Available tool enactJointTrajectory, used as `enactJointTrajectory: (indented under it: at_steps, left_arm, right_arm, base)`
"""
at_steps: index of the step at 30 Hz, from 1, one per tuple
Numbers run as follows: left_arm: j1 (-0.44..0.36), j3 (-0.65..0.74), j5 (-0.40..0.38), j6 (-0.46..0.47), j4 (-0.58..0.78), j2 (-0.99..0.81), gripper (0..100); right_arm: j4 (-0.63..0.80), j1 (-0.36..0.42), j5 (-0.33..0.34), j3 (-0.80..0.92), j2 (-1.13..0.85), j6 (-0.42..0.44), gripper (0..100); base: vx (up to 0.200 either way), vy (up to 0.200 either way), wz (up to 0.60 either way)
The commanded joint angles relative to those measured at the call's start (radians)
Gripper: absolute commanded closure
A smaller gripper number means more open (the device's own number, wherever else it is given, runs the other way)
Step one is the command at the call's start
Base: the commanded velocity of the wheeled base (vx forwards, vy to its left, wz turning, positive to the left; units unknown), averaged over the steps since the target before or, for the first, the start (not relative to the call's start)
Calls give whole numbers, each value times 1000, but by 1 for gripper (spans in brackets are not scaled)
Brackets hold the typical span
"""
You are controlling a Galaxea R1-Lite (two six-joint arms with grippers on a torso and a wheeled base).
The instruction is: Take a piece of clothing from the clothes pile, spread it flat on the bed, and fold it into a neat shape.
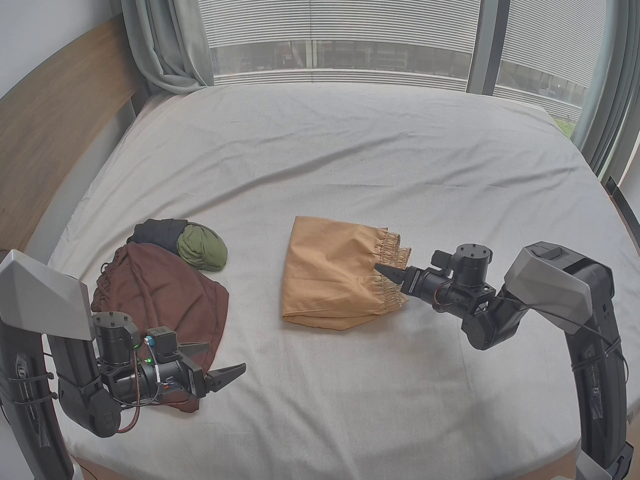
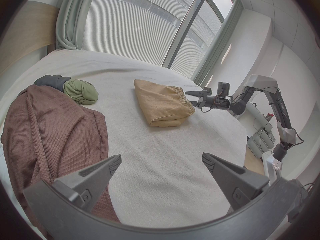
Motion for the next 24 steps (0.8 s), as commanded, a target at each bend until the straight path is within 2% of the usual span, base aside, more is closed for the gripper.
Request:
enactJointTrajectory:
  at_steps: [1,8,14,18,24]
  left_arm:
    - [0,-1,1,0,-2,1,0]
    - [-2,-4,1,0,-2,3,0]
    - [0,-6,1,0,-2,1,0]
    - [0,-6,1,0,-2,1,0]
    - [0,-6,1,0,-2,1,0]
  right_arm:
    - [-21,-33,-1,40,-76,-3,0]
    - [-38,-24,-1,73,-166,-3,0]
    - [-26,31,-1,63,-168,-4,0]
    - [-27,71,-3,40,-123,-3,0]
    - [-21,80,-32,-36,-33,-3,0]
  base:
    - [0,0,0]
    - [0,0,0]
    - [0,0,0]
    - [0,0,0]
    - [0,0,0]
